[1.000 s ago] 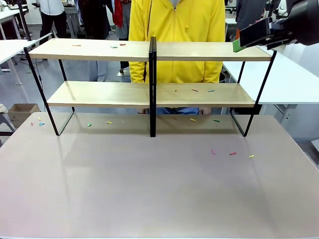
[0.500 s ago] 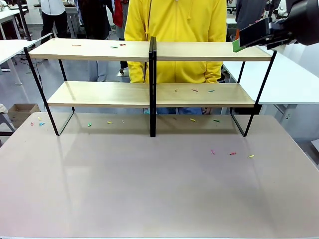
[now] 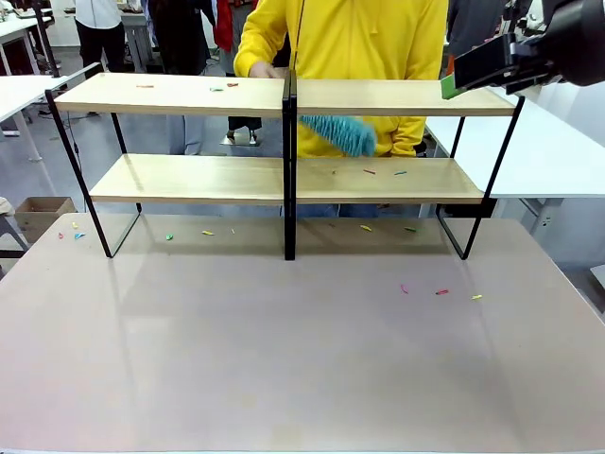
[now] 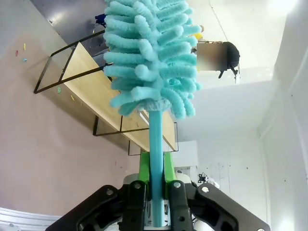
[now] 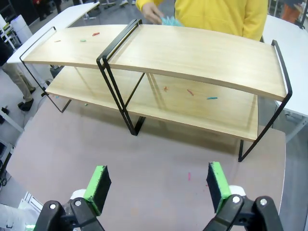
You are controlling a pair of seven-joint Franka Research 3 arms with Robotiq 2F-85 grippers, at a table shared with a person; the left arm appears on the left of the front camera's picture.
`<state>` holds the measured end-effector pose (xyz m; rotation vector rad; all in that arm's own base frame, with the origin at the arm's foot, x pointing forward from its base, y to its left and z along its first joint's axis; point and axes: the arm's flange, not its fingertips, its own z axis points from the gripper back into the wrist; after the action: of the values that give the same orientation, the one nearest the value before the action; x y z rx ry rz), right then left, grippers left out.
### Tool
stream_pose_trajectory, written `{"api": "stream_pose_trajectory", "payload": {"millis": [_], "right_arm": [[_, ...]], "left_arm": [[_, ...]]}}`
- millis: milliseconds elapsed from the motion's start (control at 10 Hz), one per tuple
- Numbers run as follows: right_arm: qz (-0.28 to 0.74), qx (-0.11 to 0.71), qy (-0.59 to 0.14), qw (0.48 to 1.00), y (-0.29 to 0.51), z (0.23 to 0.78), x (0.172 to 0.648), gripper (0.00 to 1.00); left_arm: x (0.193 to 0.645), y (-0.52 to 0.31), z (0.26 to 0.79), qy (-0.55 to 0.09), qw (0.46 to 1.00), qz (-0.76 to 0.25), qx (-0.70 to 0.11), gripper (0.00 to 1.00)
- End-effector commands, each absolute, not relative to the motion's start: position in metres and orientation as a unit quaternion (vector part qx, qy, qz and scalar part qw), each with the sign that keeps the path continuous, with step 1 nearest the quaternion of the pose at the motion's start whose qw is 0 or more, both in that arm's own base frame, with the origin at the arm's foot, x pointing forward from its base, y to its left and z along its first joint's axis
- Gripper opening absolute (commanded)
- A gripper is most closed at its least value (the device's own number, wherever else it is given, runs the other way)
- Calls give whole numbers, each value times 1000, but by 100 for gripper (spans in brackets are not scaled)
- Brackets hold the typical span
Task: Clean the shelves.
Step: Clean another randomly selected level of the Shelf with the Duster.
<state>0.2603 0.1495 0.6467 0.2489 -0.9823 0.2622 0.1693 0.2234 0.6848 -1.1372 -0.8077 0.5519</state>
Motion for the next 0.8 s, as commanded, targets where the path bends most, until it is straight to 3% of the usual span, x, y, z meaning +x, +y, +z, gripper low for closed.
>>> {"api": "stream_pose_trajectory", "payload": {"millis": [0,300,600,700], "right_arm": [[125,120,-469,866,149,646,260,100],[125,120,-469,866,149,646,260,100],[125,120,-469,866,149,646,260,100],[125,120,-469,866,149,646,260,100]], "left_arm": [[190,200,702,-333,731,215,-556,13],[254,81,747,-298,795,134,-512,13],[306,-64,761,-353,818,155,-427,13],[310,-80,752,-251,867,154,-401,13]]}}
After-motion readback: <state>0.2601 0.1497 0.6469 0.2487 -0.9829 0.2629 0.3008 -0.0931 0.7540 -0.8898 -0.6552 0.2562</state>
